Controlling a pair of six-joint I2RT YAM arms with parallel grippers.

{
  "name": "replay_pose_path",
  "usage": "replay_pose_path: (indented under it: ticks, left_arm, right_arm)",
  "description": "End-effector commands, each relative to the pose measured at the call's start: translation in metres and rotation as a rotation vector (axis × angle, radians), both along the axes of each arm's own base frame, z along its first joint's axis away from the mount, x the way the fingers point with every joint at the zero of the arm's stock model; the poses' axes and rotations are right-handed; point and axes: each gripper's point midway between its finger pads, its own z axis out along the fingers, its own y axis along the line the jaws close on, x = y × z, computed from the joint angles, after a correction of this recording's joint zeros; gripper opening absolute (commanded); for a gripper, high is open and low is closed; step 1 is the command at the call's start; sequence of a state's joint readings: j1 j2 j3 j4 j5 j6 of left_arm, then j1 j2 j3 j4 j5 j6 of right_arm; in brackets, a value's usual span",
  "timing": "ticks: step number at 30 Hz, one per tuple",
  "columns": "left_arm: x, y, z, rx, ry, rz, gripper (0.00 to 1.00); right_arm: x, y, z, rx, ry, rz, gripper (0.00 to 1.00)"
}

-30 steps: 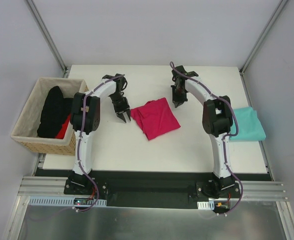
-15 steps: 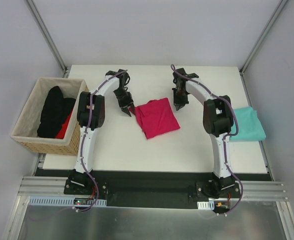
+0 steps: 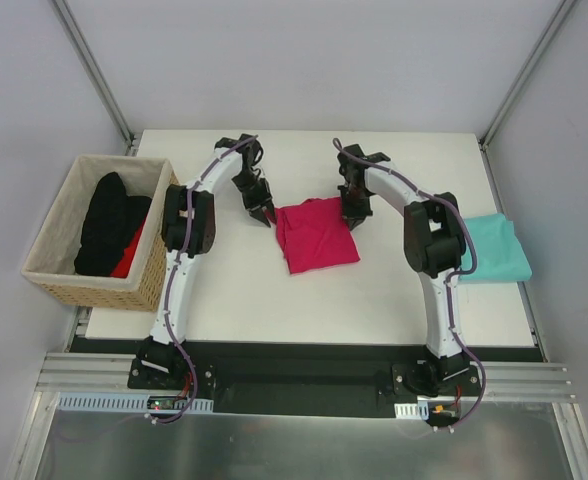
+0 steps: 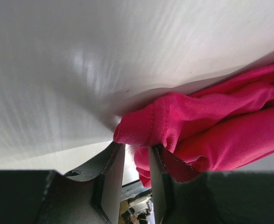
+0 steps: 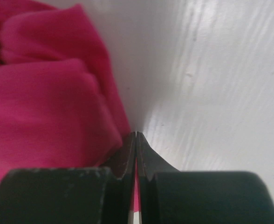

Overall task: Fold and stack the t-shirts
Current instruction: Fold the long partially folded tshirt into a neat square

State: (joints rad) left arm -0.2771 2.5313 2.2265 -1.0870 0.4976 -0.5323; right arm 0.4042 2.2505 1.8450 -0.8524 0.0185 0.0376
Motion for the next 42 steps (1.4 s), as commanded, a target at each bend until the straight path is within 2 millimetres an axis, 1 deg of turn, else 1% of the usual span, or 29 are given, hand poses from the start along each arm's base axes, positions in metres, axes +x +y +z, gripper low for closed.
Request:
replay_pose_path:
  ticks: [1,2,4,7,12,13,15,17,18,20,21,23,24,26,27,29,30,32,34,36,37,38,40,41,42]
  left_arm:
    - [0.002,-0.016,0.010,-0.053,-0.005,-0.026,0.25]
    - [0.002,-0.019,0.009,-0.057,-0.003,-0.032,0.25]
    - [0.004,-0.023,0.012,-0.069,-0.014,-0.037,0.25]
    - [0.002,-0.028,0.010,-0.078,-0.007,-0.048,0.25]
    - [-0.004,-0.027,0.010,-0.063,-0.005,-0.063,0.25]
    - [-0.005,-0.025,0.013,-0.061,-0.010,-0.068,0.25]
    - [-0.010,-0.022,0.011,-0.047,0.000,-0.072,0.25]
    - [-0.013,-0.019,0.014,-0.036,-0.007,-0.081,0.25]
    - [-0.017,-0.016,0.011,-0.023,0.004,-0.086,0.25]
    - [-0.020,-0.013,0.014,-0.013,-0.003,-0.093,0.25]
    - [-0.024,-0.010,0.013,0.000,0.005,-0.096,0.25]
    - [-0.026,-0.008,0.017,0.009,-0.002,-0.098,0.25]
    - [-0.029,-0.006,0.016,0.017,0.004,-0.100,0.25]
    - [-0.031,-0.003,0.021,0.025,-0.007,-0.104,0.25]
    - [-0.034,-0.001,0.020,0.034,0.001,-0.104,0.25]
    - [-0.035,0.002,0.024,0.045,-0.010,-0.105,0.25]
    - [-0.039,0.004,0.023,0.052,-0.001,-0.105,0.25]
    - [-0.041,0.007,0.025,0.065,-0.005,-0.107,0.25]
    - [-0.043,0.009,0.029,0.074,-0.014,-0.107,0.25]
    - [-0.045,0.012,0.033,0.084,-0.019,-0.105,0.25]
    - [-0.045,0.013,0.038,0.088,-0.033,-0.102,0.25]
    - [-0.045,0.015,0.039,0.098,-0.037,-0.102,0.25]
    - [-0.045,0.015,0.046,0.098,-0.054,-0.100,0.25]
    - [-0.046,0.016,0.046,0.103,-0.055,-0.098,0.25]
    - [-0.046,0.017,0.049,0.106,-0.058,-0.094,0.25]
  right_arm:
    - [-0.012,0.020,0.030,0.027,-0.032,0.036,0.01]
    - [-0.016,0.027,0.031,0.053,-0.016,0.049,0.01]
    - [-0.020,0.034,0.032,0.053,-0.016,0.068,0.01]
    - [-0.026,0.042,0.033,0.058,-0.009,0.087,0.01]
    - [-0.027,0.040,0.031,0.034,-0.009,0.091,0.01]
    - [-0.025,0.035,0.031,0.001,-0.024,0.087,0.01]
    - [-0.020,0.025,0.033,-0.041,-0.042,0.076,0.01]
    - [-0.016,0.017,0.033,-0.064,-0.051,0.059,0.01]
    - [-0.011,0.011,0.036,-0.089,-0.068,0.049,0.01]
    - [-0.006,-0.002,0.039,-0.123,-0.080,0.023,0.01]
    - [-0.002,-0.013,0.042,-0.167,-0.096,0.006,0.01]
    - [0.004,-0.027,0.050,-0.211,-0.129,-0.014,0.01]
    - [0.008,-0.041,0.055,-0.269,-0.156,-0.039,0.01]
    - [0.014,-0.054,0.069,-0.312,-0.200,-0.065,0.02]
    - [0.017,-0.065,0.075,-0.351,-0.223,-0.091,0.02]
    - [0.021,-0.073,0.087,-0.361,-0.255,-0.123,0.04]
    - [0.024,-0.076,0.090,-0.350,-0.268,-0.133,0.04]
    - [0.027,-0.075,0.091,-0.338,-0.274,-0.134,0.04]
    - [0.028,-0.071,0.091,-0.312,-0.267,-0.127,0.04]
    - [0.027,-0.062,0.087,-0.269,-0.248,-0.111,0.04]
    - [0.027,-0.060,0.083,-0.255,-0.237,-0.107,0.04]
    - [0.028,-0.054,0.079,-0.228,-0.230,-0.096,0.04]
    - [0.030,-0.049,0.073,-0.213,-0.218,-0.087,0.05]
    - [0.031,-0.045,0.071,-0.196,-0.209,-0.079,0.04]
    - [0.035,-0.042,0.066,-0.191,-0.200,-0.073,0.04]
